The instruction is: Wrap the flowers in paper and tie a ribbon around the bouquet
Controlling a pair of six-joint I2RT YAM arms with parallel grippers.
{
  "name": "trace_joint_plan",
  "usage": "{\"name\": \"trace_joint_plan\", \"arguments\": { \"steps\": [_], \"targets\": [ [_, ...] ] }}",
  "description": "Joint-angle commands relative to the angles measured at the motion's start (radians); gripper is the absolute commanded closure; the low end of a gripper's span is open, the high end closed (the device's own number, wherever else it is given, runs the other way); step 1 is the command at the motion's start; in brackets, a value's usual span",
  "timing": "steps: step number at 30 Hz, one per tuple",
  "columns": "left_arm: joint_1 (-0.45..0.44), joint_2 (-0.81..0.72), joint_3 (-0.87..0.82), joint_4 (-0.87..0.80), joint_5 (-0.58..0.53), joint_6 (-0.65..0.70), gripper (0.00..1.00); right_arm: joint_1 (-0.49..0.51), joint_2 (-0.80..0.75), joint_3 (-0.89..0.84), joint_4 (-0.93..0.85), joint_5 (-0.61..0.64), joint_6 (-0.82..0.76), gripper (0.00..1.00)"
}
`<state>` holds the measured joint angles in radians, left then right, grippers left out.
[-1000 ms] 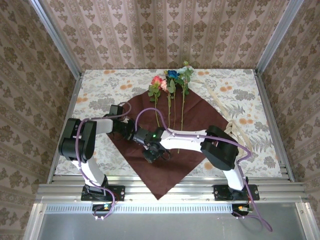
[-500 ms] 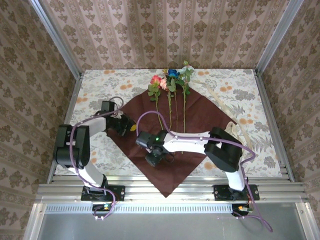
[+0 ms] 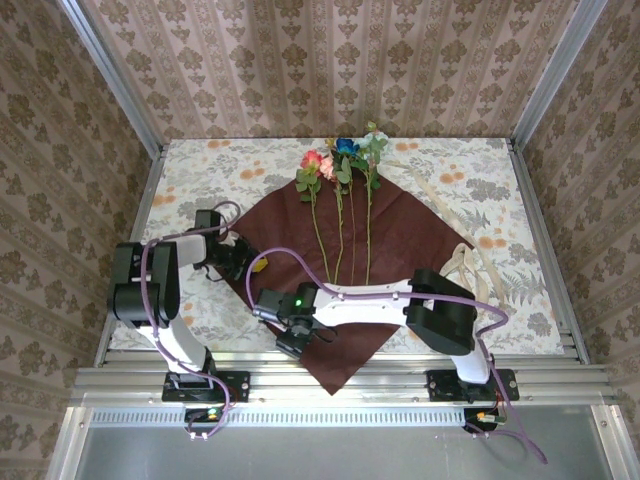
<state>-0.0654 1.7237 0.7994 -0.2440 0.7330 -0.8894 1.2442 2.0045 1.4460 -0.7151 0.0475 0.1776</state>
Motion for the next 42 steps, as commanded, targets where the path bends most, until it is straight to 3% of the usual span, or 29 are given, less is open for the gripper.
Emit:
{"name": "trace_joint_plan", "arguments": {
  "steps": [1, 3, 10, 13, 16, 18, 21, 25, 31, 36, 42],
  "targets": [
    [0.001, 0.019, -0.013, -0.023, -0.006, 0.041, 1.00, -0.002, 0.047, 0.033, -0.046, -0.018, -0.014, 0.36],
    [0.002, 0.023, -0.015, -0.022, -0.009, 0.044, 1.00, -0.004, 0.067, 0.039, -0.056, -0.007, -0.010, 0.40],
    [0.003, 0.021, -0.008, -0.032, -0.011, 0.049, 1.00, -0.033, 0.076, 0.050, -0.060, -0.010, 0.006, 0.74],
    [0.003, 0.007, -0.004, -0.045, -0.014, 0.050, 1.00, -0.054, 0.057, 0.069, -0.069, -0.059, -0.008, 0.86],
    [0.003, -0.043, 0.003, -0.080, -0.028, 0.041, 1.00, -0.088, 0.035, 0.084, -0.074, -0.188, -0.035, 0.91],
    [0.002, -0.105, 0.010, -0.129, -0.058, 0.037, 1.00, -0.116, 0.031, 0.098, -0.087, -0.301, -0.054, 0.92],
    [0.001, -0.228, 0.027, -0.260, -0.142, 0.028, 0.77, -0.164, 0.034, 0.114, -0.100, -0.490, -0.069, 0.93],
    [-0.001, -0.393, 0.000, -0.461, -0.214, -0.026, 0.67, -0.228, 0.057, 0.124, -0.108, -0.680, -0.068, 0.94],
    [-0.072, -0.573, -0.154, -0.564, -0.198, -0.233, 0.61, -0.286, 0.121, 0.153, -0.154, -0.795, -0.098, 0.93],
    [-0.135, -0.776, -0.200, -0.629, -0.270, -0.437, 0.48, -0.336, 0.176, 0.177, -0.172, -0.887, -0.101, 0.92],
    [-0.180, -0.835, -0.248, -0.621, -0.245, -0.549, 0.44, -0.373, 0.216, 0.194, -0.164, -0.961, -0.087, 0.91]
  ]
}}
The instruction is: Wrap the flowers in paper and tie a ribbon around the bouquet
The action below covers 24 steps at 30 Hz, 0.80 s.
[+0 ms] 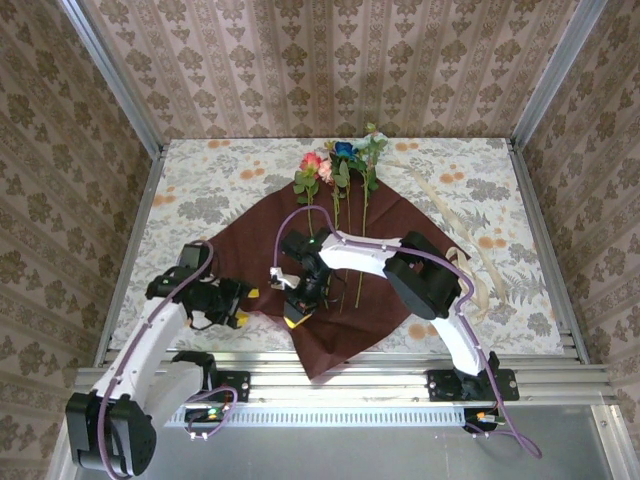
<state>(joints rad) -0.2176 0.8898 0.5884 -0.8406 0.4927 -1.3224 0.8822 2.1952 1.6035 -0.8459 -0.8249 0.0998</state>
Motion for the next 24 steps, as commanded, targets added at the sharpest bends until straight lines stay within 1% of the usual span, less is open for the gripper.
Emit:
{"name": "trace_joint_plan", "arguments": {
  "steps": [1, 5, 11, 15, 17, 18, 21, 24],
  "targets": [
    [-0.051, 0.000, -0.052, 0.007, -0.004, -0.146, 0.44, -0.013, 0.030, 0.039, -0.035, -0.093, -0.009, 0.91],
    [-0.118, 0.029, -0.095, 0.104, -0.019, -0.241, 0.44, -0.015, 0.043, 0.047, -0.033, -0.110, -0.005, 0.90],
    [-0.174, 0.067, -0.131, 0.266, -0.050, -0.363, 0.44, -0.023, 0.044, 0.029, -0.019, -0.118, 0.003, 0.89],
    [-0.224, 0.089, -0.127, 0.311, -0.062, -0.405, 0.41, -0.028, 0.043, 0.012, -0.007, -0.126, 0.008, 0.89],
    [-0.232, 0.083, -0.143, 0.331, -0.061, -0.434, 0.41, -0.029, 0.043, 0.007, 0.000, -0.127, 0.011, 0.89],
    [-0.265, 0.078, -0.157, 0.346, -0.059, -0.454, 0.42, -0.029, 0.044, 0.008, 0.001, -0.123, 0.012, 0.89],
    [-0.296, 0.055, -0.194, 0.401, -0.066, -0.523, 0.47, -0.030, 0.046, 0.005, 0.002, -0.126, 0.012, 0.89],
    [-0.310, 0.062, -0.202, 0.417, -0.071, -0.537, 0.54, -0.031, 0.044, 0.004, 0.007, -0.127, 0.013, 0.89]
  ]
}}
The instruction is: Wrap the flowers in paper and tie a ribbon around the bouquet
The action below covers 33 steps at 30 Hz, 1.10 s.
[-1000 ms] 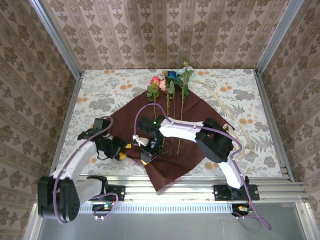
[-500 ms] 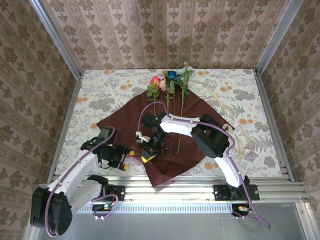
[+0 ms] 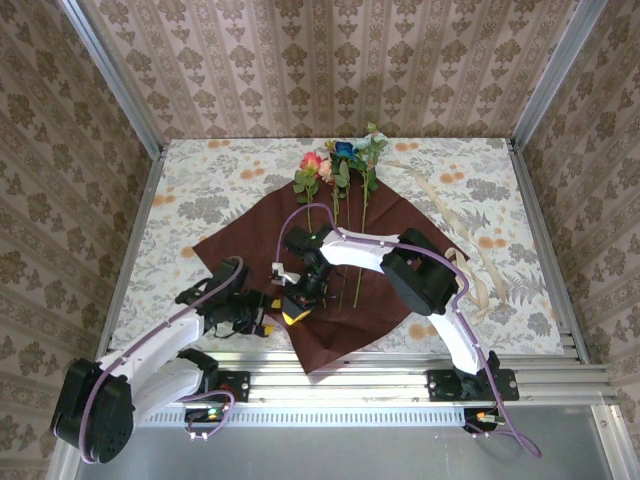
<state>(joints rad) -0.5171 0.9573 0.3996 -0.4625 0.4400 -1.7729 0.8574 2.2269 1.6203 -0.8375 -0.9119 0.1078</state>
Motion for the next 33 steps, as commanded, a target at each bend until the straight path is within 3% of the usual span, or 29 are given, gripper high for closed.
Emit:
{"name": "trace_joint_plan", "arguments": {
  "steps": [1, 6, 10, 15, 26, 33],
  "targets": [
    [-0.014, 0.000, -0.013, 0.042, -0.015, -0.086, 0.56, -0.005, 0.013, -0.014, 0.001, -0.041, 0.006, 0.88],
    [-0.023, 0.019, -0.011, 0.059, -0.022, -0.088, 0.73, -0.005, 0.009, -0.016, -0.002, -0.038, 0.003, 0.84],
    [-0.023, 0.026, -0.002, 0.068, -0.031, -0.091, 0.88, -0.007, -0.016, -0.020, -0.005, 0.000, -0.005, 0.66],
    [-0.020, 0.042, 0.008, 0.075, -0.027, -0.103, 1.00, -0.039, -0.134, -0.068, 0.047, 0.093, 0.007, 0.47],
    [0.031, 0.086, 0.043, 0.052, -0.019, -0.158, 1.00, -0.230, -0.406, -0.312, 0.242, 0.240, -0.015, 0.39],
    [0.109, 0.180, 0.123, -0.022, 0.038, -0.141, 0.99, -0.377, -0.683, -0.684, 0.630, 0.335, -0.118, 0.39]
  ]
}}
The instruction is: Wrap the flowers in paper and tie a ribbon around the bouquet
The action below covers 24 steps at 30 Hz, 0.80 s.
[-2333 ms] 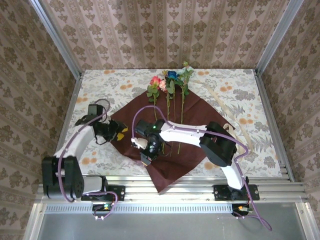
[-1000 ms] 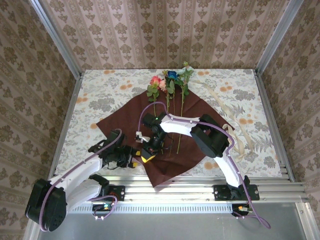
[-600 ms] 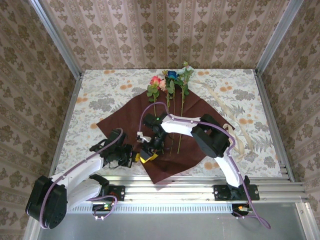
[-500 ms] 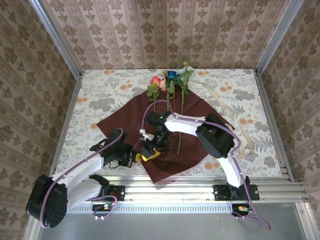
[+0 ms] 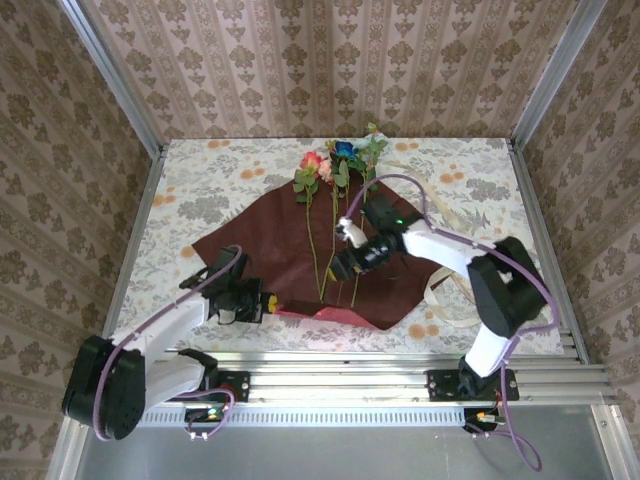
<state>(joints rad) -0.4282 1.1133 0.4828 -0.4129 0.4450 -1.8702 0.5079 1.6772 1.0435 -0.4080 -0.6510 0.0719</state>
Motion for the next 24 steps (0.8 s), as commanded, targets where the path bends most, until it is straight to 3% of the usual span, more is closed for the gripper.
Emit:
{"name": "trace_joint_plan", "arguments": {
  "steps": [1, 3, 5, 9, 16, 24],
  "targets": [
    [0.029, 0.033, 0.048, -0.073, 0.035, -0.042, 0.99, -0.045, -0.184, -0.171, 0.242, 0.094, -0.112, 0.38],
    [0.038, 0.048, 0.064, -0.084, 0.034, -0.035, 0.98, -0.083, -0.259, -0.251, 0.297, 0.124, -0.143, 0.37],
    [0.049, 0.066, 0.079, -0.100, 0.039, -0.020, 0.98, -0.147, -0.330, -0.319, 0.390, 0.071, -0.100, 0.36],
    [0.064, 0.094, 0.095, -0.112, 0.051, 0.003, 0.98, -0.166, -0.409, -0.391, 0.485, 0.068, -0.105, 0.30],
    [0.077, 0.132, 0.115, -0.105, 0.066, 0.029, 0.99, 0.042, -0.481, -0.381, 0.290, 0.149, -0.296, 0.27],
    [0.082, 0.142, 0.120, -0.107, 0.068, 0.042, 0.99, 0.128, -0.527, -0.400, 0.318, 0.201, -0.242, 0.26]
  ]
}}
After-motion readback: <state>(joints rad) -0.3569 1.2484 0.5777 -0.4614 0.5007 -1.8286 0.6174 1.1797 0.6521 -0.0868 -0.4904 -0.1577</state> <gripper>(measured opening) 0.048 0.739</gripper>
